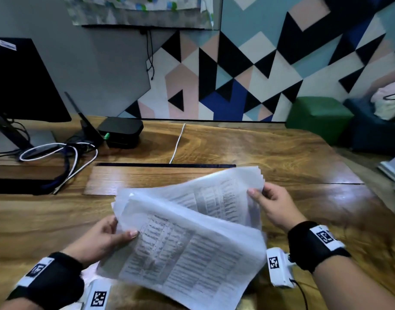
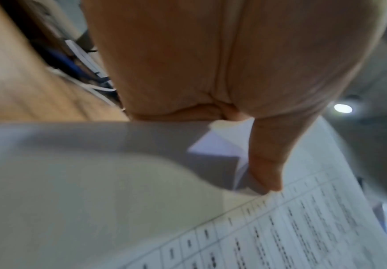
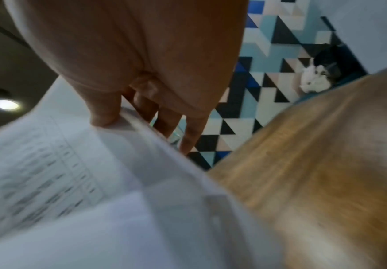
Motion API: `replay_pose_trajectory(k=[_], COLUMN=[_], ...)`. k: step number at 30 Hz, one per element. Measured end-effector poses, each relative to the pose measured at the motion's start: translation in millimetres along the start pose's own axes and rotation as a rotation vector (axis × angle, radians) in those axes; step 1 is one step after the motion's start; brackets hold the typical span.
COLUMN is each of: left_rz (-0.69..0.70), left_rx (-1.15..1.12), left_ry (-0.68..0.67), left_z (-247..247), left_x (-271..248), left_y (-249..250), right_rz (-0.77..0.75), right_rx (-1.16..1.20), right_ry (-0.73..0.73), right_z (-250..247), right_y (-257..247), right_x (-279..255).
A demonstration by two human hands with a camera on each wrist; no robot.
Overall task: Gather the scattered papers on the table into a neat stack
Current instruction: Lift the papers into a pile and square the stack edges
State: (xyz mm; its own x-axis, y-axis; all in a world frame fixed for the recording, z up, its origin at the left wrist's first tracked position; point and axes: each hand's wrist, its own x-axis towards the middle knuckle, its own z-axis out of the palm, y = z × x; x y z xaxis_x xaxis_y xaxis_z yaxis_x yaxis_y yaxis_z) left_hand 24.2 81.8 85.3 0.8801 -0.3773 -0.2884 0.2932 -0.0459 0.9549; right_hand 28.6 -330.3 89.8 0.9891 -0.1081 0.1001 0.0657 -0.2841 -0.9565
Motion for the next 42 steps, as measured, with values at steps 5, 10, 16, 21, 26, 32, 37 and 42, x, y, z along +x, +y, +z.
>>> replay_pose_trajectory(k=[5, 10, 16, 21, 26, 32, 37, 42], left_rz=[-0.153, -0.328, -0.398, -0.420, -0.604, -0.444, -0.290, -0.141], left_rx=[-0.013, 0.055, 0.062, 0.076, -0.278, -0.254, -0.249, -0.170], left_ry=[0.158, 0.282, 0.384, 0.420, 0.349, 0.213, 0.020, -0.066], left_z=[8.8, 23.9, 27.1, 26.5, 39.0, 63.9, 66.7, 60.3], left_x=[20.3, 23.4, 21.3, 21.5, 14.6, 16.0, 13.2, 13.3], left_y=[-37.4, -89.7, -115.4, -121.9, -107.2, -90.5, -57.5, -14.1], right_rz=[-0.210, -0.294, -0.100, 0.254, 0.377, 0.464, 0.590, 0.676], right_rx=[0.005, -0.141, 0.160, -0.164, -0.435, -0.456, 0.137, 0.664], right_ry=[0.049, 0.209, 0.546, 0.324, 0.106, 0.044, 0.129, -0.103], right_z=[11.0, 30.3, -7.7, -21.0, 25.7, 43.8, 20.8, 4.5], right_y=[-34.7, -21.2, -21.8, 51.2, 111.8, 122.8, 110.1, 80.5], right_x=[1.7, -4.7, 4.3, -12.5, -67.4, -81.7, -83.3, -82.7])
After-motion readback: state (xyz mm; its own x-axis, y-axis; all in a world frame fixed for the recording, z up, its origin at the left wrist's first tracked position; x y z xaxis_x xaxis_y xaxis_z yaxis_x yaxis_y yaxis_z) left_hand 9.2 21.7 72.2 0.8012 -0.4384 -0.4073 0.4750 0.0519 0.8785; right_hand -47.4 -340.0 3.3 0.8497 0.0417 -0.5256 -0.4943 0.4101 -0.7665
